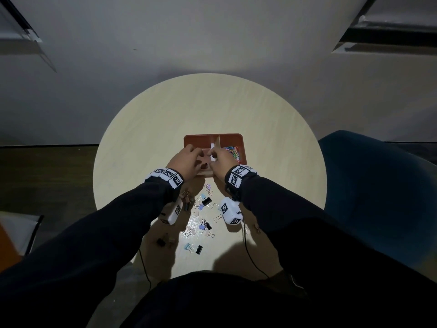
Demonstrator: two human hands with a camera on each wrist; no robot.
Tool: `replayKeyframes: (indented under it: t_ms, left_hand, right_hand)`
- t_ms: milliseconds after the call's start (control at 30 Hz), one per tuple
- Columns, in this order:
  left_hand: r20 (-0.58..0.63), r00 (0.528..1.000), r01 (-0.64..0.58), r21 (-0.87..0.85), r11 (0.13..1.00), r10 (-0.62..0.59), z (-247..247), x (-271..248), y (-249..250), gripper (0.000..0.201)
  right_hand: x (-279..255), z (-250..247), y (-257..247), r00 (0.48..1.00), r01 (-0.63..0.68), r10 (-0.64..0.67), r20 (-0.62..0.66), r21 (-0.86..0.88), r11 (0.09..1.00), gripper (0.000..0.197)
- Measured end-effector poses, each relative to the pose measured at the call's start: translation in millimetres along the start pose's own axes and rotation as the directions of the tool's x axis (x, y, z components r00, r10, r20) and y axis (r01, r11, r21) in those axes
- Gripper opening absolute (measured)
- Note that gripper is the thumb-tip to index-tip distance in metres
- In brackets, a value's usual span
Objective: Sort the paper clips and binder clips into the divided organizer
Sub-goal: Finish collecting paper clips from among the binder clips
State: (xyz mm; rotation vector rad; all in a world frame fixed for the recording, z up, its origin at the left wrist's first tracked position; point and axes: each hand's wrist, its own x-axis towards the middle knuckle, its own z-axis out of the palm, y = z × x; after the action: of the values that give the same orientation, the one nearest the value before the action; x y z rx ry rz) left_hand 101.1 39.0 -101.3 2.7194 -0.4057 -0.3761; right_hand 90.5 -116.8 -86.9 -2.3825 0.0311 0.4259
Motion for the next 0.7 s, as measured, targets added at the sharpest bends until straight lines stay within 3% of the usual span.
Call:
replayKeyframes:
  t_ms: [100, 200, 333, 467, 567, 700]
  left_hand:
    - [-0.129, 0.992, -0.014, -0.071, 0.997, 0.005, -1, -20, -2, 0.024]
    - [-0.151, 0.988, 0.015, -0.094, 0.996, -0.029, 5, -45, -10, 0.017]
    - [-0.016, 0.985, 0.168, -0.072, 0.983, -0.17, 28, -76, -36, 0.026]
    - [0.168, 0.915, 0.364, 0.045, 0.93, -0.366, 47, -107, -66, 0.047]
    - [0.247, 0.857, 0.448, 0.078, 0.89, -0.453, 59, -127, -76, 0.064]
    - [0.284, 0.871, 0.412, 0.023, 0.911, -0.401, 73, -127, -71, 0.073]
  right_hand:
    - [-13, 1, 1, 0.993, 0.109, -0.108, -0.04, 0.025, 0.994, 0.027]
    - [-26, 6, 3, 0.987, 0.157, -0.156, -0.02, 0.041, 0.987, 0.025]
    - [-42, 24, 16, 0.98, 0.182, -0.176, 0.089, -0.061, 0.981, 0.02]
    - [-52, 40, 33, 0.979, 0.103, -0.062, 0.196, -0.202, 0.974, 0.023]
    - [-56, 46, 46, 0.969, 0.092, -0.006, 0.249, -0.334, 0.938, 0.047]
    - [-56, 53, 51, 0.962, 0.071, 0.043, 0.271, -0.395, 0.916, 0.075]
